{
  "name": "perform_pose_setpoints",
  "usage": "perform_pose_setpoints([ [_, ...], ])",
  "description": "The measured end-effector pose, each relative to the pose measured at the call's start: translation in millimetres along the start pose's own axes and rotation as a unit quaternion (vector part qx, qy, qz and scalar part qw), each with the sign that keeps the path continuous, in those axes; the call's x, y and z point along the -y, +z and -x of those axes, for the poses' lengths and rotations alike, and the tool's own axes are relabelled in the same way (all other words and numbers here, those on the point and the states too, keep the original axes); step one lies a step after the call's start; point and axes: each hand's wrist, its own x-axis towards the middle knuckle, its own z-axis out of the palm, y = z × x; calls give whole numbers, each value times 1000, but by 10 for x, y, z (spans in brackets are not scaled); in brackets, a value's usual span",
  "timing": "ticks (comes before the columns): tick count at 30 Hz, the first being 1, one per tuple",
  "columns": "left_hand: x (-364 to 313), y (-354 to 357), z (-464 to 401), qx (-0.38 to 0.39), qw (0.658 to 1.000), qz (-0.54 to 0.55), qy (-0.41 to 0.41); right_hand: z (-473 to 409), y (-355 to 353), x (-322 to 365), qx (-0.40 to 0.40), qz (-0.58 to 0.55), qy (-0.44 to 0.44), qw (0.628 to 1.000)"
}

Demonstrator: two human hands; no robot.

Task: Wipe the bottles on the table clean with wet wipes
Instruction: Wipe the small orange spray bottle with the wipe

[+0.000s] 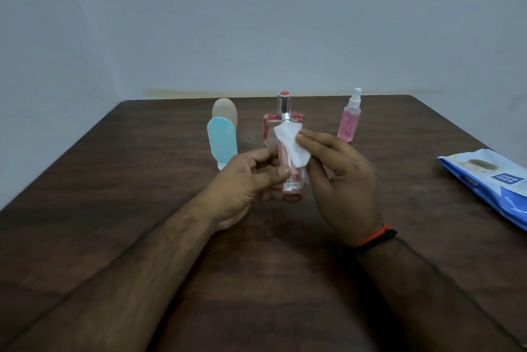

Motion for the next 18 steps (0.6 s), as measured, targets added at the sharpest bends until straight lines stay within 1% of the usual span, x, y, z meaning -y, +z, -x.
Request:
perform_pose_setpoints([
  [3,5,6,-3,1,1000,-9,-6,1,-23,-13,5,1,-5,1000],
  [6,-11,-57,-29,-15,999,41,17,50,-34,35,50,-5,-25,998],
  [8,-23,-90,-42,-29,997,61,33,65,-30,65,63,-21,-33,997],
  [10,-39,-84,-30,-32,996,71,39,64,-22,76,58,-22,-34,998],
  [12,-32,-66,-15,-18,997,70,36,55,-19,68,39,-18,-28,999],
  [16,-15,-25,8,30,999,26,-17,25,-29,36,-7,-9,-8,1000],
  [18,-12,-6,5,33,999,18,-19,21,-37,24,-5,-9,-6,1000],
])
